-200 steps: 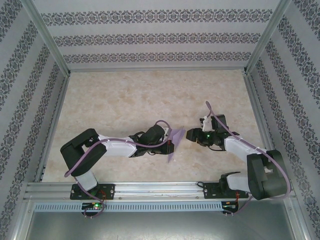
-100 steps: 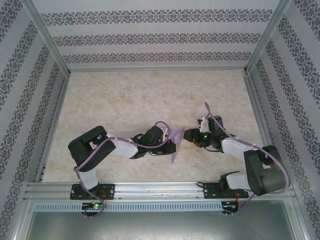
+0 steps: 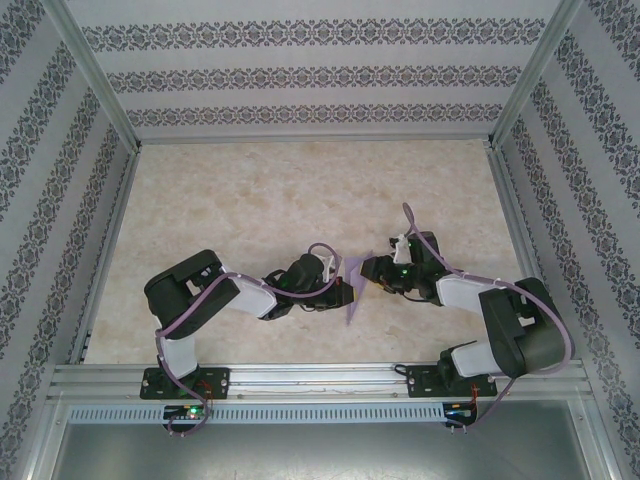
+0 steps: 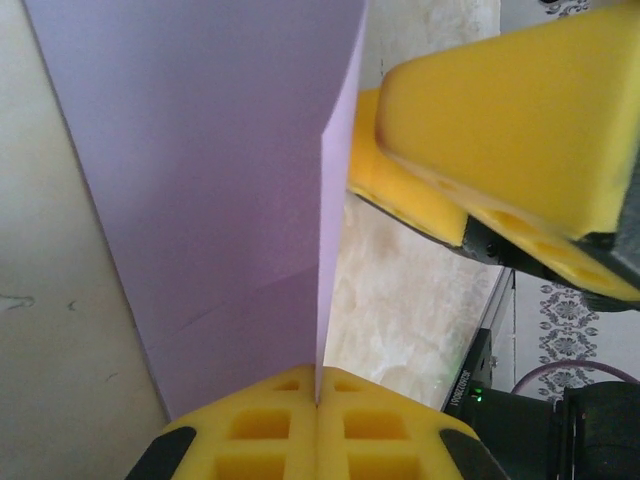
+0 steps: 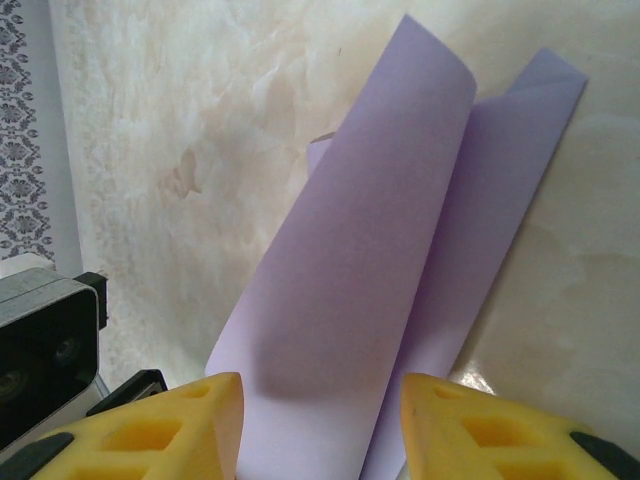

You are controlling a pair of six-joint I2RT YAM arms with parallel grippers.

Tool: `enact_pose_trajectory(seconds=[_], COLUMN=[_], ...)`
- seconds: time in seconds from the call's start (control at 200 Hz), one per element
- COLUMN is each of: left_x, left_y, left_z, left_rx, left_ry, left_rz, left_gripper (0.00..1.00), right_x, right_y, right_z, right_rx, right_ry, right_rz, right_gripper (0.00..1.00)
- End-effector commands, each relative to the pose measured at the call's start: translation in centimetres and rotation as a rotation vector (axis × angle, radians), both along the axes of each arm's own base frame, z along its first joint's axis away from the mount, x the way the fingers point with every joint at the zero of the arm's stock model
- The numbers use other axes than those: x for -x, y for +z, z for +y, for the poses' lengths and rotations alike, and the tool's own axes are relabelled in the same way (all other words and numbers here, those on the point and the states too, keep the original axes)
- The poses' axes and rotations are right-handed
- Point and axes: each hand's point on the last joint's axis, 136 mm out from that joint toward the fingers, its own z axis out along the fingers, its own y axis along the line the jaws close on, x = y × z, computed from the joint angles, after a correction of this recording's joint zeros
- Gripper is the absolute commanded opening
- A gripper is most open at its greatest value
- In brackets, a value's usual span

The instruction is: Fold a paper plane with a square sheet of paper (fold left side to right side)

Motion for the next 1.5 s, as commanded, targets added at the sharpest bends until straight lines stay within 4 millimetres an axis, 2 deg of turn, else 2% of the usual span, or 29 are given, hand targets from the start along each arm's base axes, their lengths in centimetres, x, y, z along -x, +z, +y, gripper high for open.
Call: enact_pose_trajectory(seconds=[0.0,0.41,0.705,0.979,1.209,1.494], left_x=[-0.7,-0.9,-0.9,-1.1,-1.5,-2.1], left_y=[0.5,0.1,-0.2,0.7,1.9,2.5], left_z=[-0.1,-0.2,-0.3,0.0,0.5,3.0], left_rx=[0.051,0.06,0.066,0.027,0.021,-0.061], left_ry=[0.016,0.026,0.028,0.022,0.036,0.065], left_rz=[-0.002,0.011,0.02,-0.007,-0.028,-0.048], left_gripper=[0.0,0.0,0.07,0.17,0.31,0.4], right_x=[-0.3,-0.2,0.4,0.8,1.0,1.1], right_y=[0.0,-1.1,-3.3,-4.7,-5.4,-5.7], right_z=[0.5,0.4,0.2,-0.2,-0.2,-0.3], right_rx=[-0.011,0.026,0.102,0.172,0.201,0.239], right_ry=[-0.002,-0.016,-0.012,-0.004,0.003,0.003], right_rz=[-0.008,0.025,0.085,0.125,0.147,0.154], right_gripper=[0.44,0.44,0.41,0.39,0.39,0.39])
